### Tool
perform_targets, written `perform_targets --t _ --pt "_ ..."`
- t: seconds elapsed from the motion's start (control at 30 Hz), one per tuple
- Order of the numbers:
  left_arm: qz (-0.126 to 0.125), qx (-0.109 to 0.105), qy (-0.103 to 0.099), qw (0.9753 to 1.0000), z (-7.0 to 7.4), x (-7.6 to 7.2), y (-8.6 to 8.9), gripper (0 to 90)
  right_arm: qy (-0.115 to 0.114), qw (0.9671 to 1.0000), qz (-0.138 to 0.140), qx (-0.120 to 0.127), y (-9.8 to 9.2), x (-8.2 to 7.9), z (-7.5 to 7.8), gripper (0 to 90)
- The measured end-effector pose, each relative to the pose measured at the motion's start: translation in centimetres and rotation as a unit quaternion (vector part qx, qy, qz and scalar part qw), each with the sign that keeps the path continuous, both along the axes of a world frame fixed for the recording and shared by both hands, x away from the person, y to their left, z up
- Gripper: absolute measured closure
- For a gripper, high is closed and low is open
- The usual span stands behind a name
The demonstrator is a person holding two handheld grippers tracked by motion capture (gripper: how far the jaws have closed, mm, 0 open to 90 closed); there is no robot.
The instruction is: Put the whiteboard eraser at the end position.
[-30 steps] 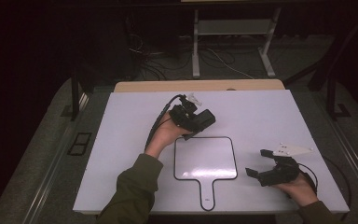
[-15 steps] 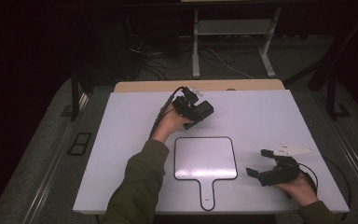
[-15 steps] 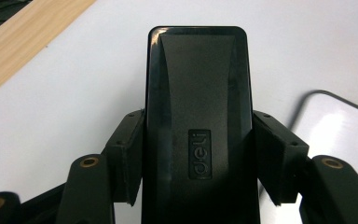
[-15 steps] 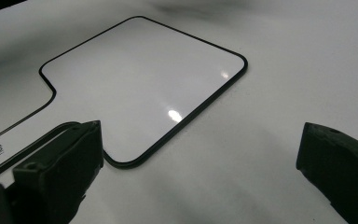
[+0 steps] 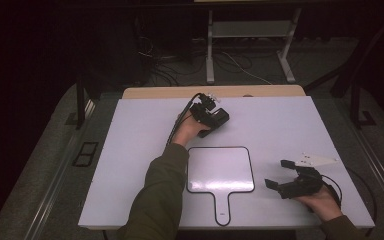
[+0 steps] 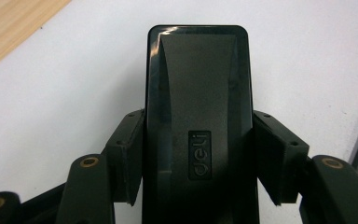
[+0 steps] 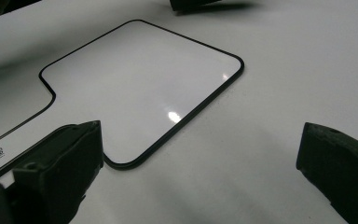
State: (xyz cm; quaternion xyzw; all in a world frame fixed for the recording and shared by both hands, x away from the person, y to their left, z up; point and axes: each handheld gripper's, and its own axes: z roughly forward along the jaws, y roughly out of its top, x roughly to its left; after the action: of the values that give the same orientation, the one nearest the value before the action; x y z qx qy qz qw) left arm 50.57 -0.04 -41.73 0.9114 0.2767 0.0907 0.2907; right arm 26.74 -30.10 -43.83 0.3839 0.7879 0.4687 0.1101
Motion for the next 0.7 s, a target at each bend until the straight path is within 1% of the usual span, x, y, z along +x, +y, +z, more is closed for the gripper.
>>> perform_targets --t 0.03,0.1,0.17,0.3,0.33,0.43,0.5,0.53,0.63,0.7 --pt "-0.001 0.004 0.0 1.0 0.0 0.1 -0.1 39.1 0.0 1.0 0.0 0.0 0.0 0.0 0.0 0.0" --pt "0.002 -0.002 0.001 1.0 -0.3 0.1 -0.2 39.1 0.0 1.0 0.0 0.001 0.0 0.0 0.0 0.0" --pt "0.0 0.0 0.002 1.0 -0.5 0.1 -0.4 39.1 0.0 1.0 0.0 0.0 0.0 0.0 0.0 0.0" --pt "0.003 -0.001 0.005 1.0 -0.8 0.2 -0.6 39.1 0.002 1.0 -0.001 0.0 0.0 0.0 0.0 0.0" --pt "0.001 0.003 0.005 1.0 -0.8 0.2 -0.6 39.1 0.002 1.0 0.0 0.0 0.0 0.0 0.0 0.0" --pt "0.005 -0.002 0.007 1.0 -1.1 0.2 -0.7 39.1 0.002 1.0 -0.001 0.0 0.0 0.0 0.0 0.0" --pt "0.004 0.004 0.009 0.9999 -1.2 0.2 -0.8 39.1 0.002 1.0 -0.001 0.0 0.0 0.0 -0.1 0.0" --pt "0.005 0.001 0.008 1.0 -1.3 0.2 -0.8 39.1 0.002 1.0 -0.001 0.0 0.0 0.0 -0.1 0.0" --pt "0.008 0.0 0.011 0.9999 -1.3 0.2 -0.8 39.0 0.002 1.0 0.0 0.0 0.0 0.0 -0.1 0.0" --pt "0.006 0.001 0.009 0.9999 -1.3 0.2 -0.8 39.0 0.002 1.0 0.0 0.0 0.0 0.0 -0.1 0.0"
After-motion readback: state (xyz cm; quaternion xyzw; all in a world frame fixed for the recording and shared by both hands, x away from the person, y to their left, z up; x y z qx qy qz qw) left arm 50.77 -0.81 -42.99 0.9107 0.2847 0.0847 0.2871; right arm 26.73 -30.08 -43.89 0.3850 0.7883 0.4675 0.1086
